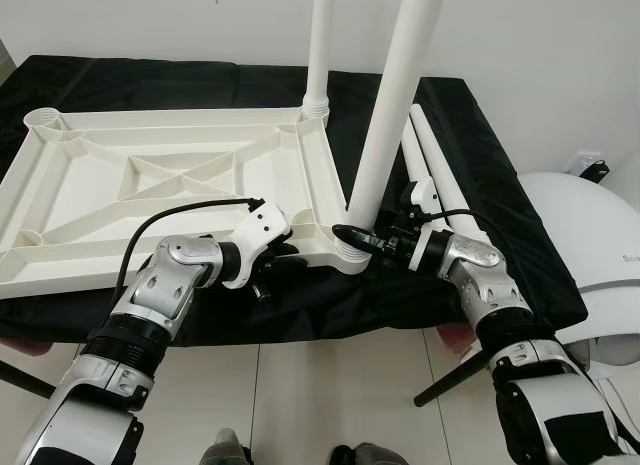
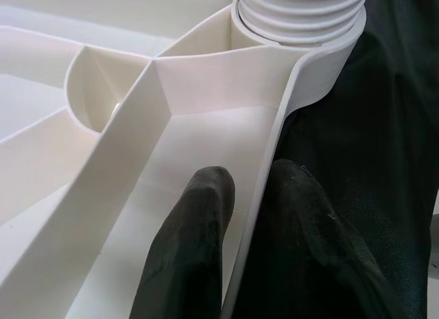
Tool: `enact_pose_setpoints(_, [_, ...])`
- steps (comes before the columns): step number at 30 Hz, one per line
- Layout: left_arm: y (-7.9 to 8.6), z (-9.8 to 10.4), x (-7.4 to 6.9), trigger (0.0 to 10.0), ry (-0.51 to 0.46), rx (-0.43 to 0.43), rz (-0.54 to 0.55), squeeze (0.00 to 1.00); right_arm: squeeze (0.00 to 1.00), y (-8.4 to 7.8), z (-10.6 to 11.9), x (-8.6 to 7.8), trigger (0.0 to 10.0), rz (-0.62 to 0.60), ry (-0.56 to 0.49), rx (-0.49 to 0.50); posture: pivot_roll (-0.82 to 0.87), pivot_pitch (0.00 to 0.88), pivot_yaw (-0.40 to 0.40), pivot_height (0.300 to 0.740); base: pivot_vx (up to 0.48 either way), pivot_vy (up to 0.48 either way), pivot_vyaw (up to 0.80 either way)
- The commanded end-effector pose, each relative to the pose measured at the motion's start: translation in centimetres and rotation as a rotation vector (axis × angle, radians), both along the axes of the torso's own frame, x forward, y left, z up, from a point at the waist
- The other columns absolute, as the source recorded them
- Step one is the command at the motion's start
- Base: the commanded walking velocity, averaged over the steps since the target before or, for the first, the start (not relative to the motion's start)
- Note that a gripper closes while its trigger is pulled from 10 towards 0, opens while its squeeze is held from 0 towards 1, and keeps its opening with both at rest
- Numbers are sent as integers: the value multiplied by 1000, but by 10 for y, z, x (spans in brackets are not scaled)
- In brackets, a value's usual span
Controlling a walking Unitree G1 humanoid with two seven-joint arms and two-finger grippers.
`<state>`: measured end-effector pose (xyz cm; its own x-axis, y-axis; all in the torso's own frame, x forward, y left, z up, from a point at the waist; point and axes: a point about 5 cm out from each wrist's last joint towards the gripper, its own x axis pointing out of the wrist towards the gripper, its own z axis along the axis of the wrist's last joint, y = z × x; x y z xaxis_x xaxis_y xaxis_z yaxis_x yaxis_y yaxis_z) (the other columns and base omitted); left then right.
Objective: Building children table
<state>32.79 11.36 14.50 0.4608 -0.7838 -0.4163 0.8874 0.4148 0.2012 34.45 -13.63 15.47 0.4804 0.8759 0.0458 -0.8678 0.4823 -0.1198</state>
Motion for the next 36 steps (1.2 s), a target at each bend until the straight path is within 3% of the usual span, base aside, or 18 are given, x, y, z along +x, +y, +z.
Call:
enact_pose_setpoints(1, [-5, 2, 0, 10000, -12, -10, 0, 0, 0, 1, -4, -1, 10000, -6, 21, 23, 11, 59, -16, 740, 0, 0, 0])
enact_pose_setpoints(18, [0, -2, 7, 10000, -12, 26, 90, 0, 0, 2, -6, -6, 10000, -99, 4, 49, 14, 81, -18, 740, 0, 0, 0])
enact_pose_setpoints(36, [5, -2, 14, 10000, -14, 40, 144, 0, 0, 14, 1, -19, 10000, -318, -35, 160, 11, 80, -19, 740, 0, 0, 0])
